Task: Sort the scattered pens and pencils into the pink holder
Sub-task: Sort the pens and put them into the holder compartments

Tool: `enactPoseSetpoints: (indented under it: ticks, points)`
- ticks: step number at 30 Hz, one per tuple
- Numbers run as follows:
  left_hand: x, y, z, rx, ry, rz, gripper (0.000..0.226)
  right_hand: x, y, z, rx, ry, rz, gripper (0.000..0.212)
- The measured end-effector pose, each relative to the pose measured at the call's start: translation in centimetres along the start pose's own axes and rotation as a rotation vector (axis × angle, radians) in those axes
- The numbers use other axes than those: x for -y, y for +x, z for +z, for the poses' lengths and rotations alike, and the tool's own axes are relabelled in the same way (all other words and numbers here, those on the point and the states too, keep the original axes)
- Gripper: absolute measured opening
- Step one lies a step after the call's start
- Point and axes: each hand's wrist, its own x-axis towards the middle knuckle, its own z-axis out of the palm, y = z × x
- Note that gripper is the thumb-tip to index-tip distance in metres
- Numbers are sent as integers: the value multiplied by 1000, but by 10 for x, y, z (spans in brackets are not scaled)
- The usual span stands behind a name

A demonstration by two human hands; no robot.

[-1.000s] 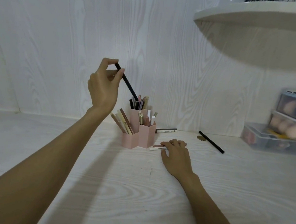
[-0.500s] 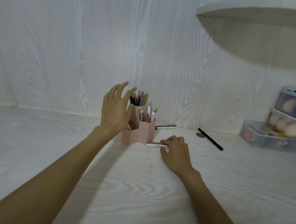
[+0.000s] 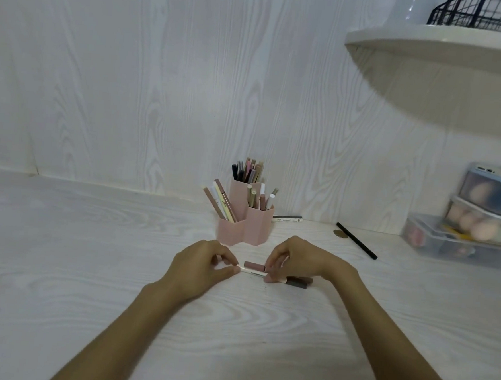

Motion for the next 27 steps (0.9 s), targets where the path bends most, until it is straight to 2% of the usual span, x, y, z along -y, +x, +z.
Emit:
enactPoseSetpoints:
  ticks: [2,3,5,7,9,13,15,20,24,27]
  points:
    - [3,1,1,25,-23,11,13,2,-1,-5,-22,16,-25,9]
    - [3,1,1,32,-38,12,12,3,-3,-9,-82,55,-50,12]
    - [4,2,1,28,-87,-1,12,14,-8,-18,-306,234,-105,17]
    - [3,3,1,13,-159,-43,12,31,-11,-30,-568,450,-198,35]
    - [3,4,0,1,-235,-88,11,49,-7,-42,-784,562,-319,51]
    - [7,8,1,-34,-358,-158,11,74,14,-54,-1108,397,-428,50]
    - [9,8,2,-47,-393,-176,13,78,26,-52,-1140,269,-399,47]
    - [7,6,1,-52,-408,-186,12,66,49,-28,-1062,-111,-318,25]
    - [8,6,2,-77,-452,-194,13,52,54,-15,-1042,-181,-279,19]
    - [9,7,3,-101,-508,-194,12,43,54,-15,-1034,-181,-296,28]
